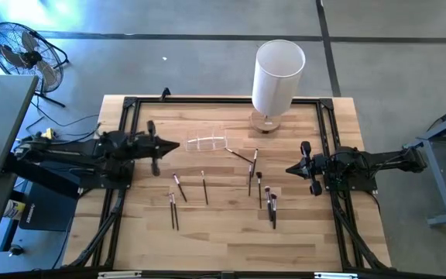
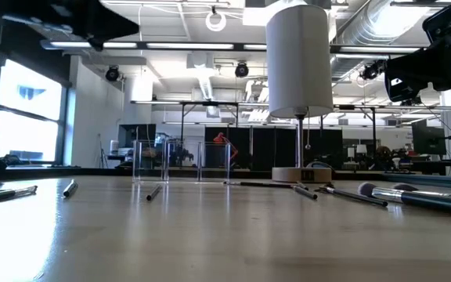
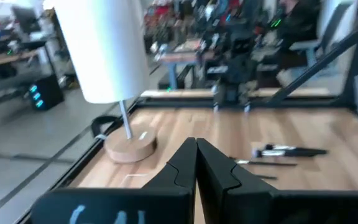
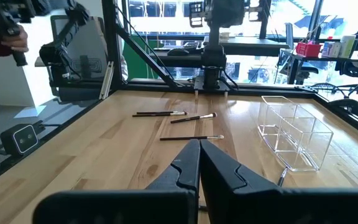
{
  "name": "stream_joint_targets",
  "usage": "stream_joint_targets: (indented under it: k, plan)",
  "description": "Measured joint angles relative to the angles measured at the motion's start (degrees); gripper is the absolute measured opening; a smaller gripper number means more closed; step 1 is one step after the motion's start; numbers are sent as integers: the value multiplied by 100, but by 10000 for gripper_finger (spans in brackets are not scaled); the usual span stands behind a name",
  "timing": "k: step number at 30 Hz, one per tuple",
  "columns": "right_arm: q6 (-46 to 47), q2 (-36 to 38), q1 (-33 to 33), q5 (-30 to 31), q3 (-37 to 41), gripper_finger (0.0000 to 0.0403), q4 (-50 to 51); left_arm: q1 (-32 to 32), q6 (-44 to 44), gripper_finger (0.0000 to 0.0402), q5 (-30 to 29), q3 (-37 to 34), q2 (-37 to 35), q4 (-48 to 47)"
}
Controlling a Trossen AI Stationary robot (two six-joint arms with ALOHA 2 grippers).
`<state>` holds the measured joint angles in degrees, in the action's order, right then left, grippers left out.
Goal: Put items in baskets/containers
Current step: Put the black eyeshadow brush into the transparent organizer
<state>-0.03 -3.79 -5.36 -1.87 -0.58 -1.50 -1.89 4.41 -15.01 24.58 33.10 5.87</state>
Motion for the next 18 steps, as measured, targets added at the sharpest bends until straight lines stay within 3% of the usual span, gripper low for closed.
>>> stream_joint_targets:
  k: [3, 9, 14, 18]
  plan:
    - [2, 0, 0, 0, 0, 8, 0, -2, -266, 1, -355, 567, 805, -6]
    - [0, 2, 2, 0, 0, 8, -2, -62, -1621, 1, -861, 1914, 2329, -265]
    - [1, 2, 0, 0, 0, 9, 0, -500, -2691, 1, -1581, 3440, 3640, -1627]
    - [2, 2, 2, 0, 0, 5, -2, -654, -3991, 1, -1582, 4844, 4517, -3331]
